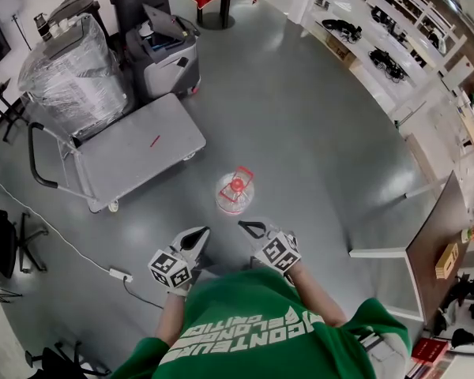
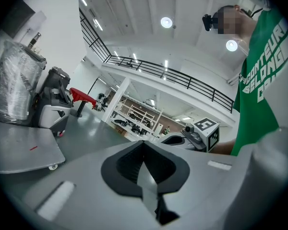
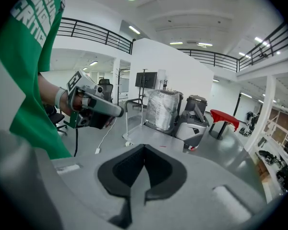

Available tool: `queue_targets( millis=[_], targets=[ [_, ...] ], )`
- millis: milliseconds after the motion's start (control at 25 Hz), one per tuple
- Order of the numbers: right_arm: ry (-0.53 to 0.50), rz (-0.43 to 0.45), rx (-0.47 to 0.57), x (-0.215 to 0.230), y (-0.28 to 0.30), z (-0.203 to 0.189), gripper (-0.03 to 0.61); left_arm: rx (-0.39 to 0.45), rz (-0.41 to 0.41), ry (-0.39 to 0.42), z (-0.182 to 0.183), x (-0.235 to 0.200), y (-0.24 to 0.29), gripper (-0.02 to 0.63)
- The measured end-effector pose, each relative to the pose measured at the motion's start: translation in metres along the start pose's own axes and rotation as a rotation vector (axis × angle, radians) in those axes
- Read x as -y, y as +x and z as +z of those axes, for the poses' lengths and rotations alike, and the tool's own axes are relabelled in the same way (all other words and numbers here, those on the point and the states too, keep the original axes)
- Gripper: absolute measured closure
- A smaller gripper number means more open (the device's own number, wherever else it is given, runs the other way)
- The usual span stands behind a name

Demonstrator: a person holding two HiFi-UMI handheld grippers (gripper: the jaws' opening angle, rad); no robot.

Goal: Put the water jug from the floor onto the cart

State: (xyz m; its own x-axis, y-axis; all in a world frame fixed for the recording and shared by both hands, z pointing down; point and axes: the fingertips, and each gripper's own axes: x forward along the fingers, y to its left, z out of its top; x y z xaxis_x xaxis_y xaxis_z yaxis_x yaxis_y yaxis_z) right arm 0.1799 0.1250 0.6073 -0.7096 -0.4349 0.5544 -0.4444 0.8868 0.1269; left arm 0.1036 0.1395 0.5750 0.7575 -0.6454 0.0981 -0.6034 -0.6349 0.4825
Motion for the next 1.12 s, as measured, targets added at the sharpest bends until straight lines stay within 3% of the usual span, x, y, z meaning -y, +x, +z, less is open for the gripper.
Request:
queue_targets(
  millis=[1120],
  targets=[
    [-0.092,0.032,-0.080,-0.023,0.057,0.028,0.586,0.033,0.019,-0.026,0.017,-0.059,-0.054,0.604]
  ],
)
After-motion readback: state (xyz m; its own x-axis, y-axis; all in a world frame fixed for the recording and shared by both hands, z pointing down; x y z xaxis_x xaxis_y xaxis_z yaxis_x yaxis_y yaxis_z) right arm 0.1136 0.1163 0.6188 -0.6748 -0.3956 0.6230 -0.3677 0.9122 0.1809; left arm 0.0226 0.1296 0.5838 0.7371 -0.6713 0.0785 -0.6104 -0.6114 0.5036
